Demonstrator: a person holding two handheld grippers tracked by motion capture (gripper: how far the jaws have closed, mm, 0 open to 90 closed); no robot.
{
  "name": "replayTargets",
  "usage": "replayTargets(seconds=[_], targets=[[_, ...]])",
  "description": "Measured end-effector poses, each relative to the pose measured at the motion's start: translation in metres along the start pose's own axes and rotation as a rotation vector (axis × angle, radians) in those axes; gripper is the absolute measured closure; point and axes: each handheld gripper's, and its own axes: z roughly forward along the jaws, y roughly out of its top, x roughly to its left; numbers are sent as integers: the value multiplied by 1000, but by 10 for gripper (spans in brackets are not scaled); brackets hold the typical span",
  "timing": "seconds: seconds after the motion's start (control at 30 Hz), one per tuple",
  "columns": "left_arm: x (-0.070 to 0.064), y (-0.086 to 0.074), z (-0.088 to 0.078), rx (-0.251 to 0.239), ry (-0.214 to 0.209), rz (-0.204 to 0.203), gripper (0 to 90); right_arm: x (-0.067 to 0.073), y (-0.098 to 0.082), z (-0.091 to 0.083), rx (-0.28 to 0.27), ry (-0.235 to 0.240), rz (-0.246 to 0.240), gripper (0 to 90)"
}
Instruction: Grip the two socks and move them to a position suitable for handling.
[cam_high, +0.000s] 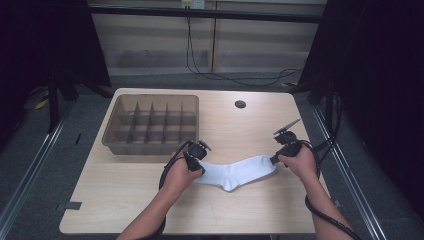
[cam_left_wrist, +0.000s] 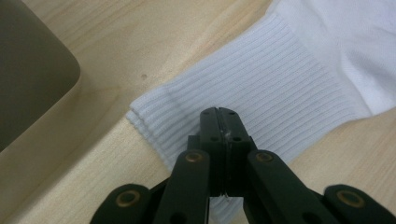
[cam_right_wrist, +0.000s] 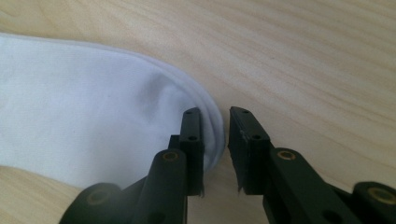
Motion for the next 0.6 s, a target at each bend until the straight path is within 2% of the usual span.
replayTargets(seconds=[0.03,0.1,0.27,0.6], targets=[[0,0,0,-5,1,0,897,-1,0,-1,-7,15,2,866],[0,0,0,-4,0,1,896,-1,0,-1,-11,13,2,876],[0,0,0,2,5,9,897,-1,0,-7,-20,21,2,885],[1,-1,0,-3,-5,-4,898,4,2,-12,-17,14,-5,877]])
